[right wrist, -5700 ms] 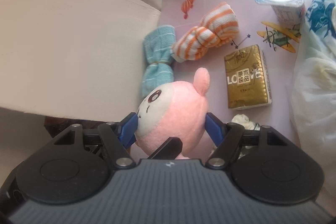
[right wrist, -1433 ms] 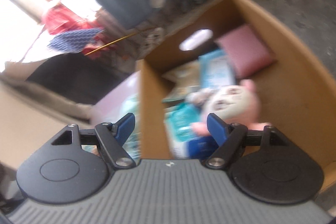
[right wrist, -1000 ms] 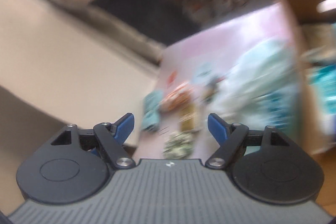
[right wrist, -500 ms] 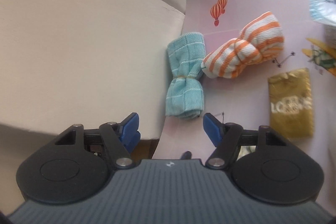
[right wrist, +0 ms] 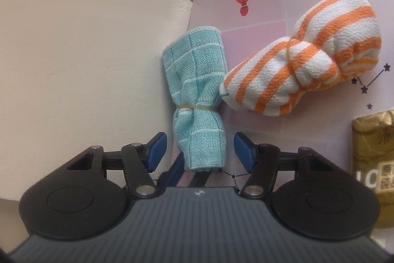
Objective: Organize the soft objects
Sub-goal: 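Move the right gripper to the teal towel bundle and grasp it, then lift the teal towel bundle with the right gripper and carry it over the box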
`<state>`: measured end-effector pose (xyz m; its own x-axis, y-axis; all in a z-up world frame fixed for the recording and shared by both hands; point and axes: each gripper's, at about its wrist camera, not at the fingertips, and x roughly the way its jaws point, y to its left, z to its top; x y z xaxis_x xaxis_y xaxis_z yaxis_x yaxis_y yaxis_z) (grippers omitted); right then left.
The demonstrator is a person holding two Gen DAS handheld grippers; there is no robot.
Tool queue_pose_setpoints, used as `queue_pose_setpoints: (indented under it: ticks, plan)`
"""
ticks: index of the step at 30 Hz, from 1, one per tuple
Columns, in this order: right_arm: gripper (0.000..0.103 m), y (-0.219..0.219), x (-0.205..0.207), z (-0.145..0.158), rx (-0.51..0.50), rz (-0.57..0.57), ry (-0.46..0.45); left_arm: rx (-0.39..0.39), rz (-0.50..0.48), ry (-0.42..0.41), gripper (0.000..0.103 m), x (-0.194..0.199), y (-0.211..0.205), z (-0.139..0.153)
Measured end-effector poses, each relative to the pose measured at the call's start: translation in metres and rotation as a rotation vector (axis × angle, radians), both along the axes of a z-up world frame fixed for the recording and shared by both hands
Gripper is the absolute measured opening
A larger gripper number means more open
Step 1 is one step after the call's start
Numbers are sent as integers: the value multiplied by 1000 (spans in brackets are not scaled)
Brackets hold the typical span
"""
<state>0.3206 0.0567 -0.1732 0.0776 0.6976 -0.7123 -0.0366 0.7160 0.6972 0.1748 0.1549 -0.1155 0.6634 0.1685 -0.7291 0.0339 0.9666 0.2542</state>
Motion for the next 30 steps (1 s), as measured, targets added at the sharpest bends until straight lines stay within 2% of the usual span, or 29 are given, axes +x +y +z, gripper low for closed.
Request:
queue_pose_setpoints:
  ticks: [2, 4, 6, 8, 14, 20, 23, 30]
  plan:
    - [56, 5, 1, -1, 2, 2, 4, -43, 8, -2, 12, -9, 4, 5]
    - [45, 7, 0, -3, 5, 5, 28, -83, 11, -4, 11, -18, 7, 12]
    - [32, 7, -5, -5, 19, 6, 54, -91, 13, -14, 11, -29, 6, 19]
    - [27, 4, -11, 0, 43, 6, 61, -86, 19, -22, 11, -43, 5, 27]
    - [23, -9, -39, 46, 92, 45, 12, -110, 31, -77, 11, -84, 0, 62]
    - [20, -39, -74, 106, 145, 63, -96, -102, 5, -167, 11, -122, -24, 105]
    - [20, -66, -90, 133, 171, 46, -149, -91, -31, -211, 11, -142, -47, 124]
    - [20, -160, -125, 183, 216, -46, -253, -71, -169, -285, 11, -174, -118, 158]
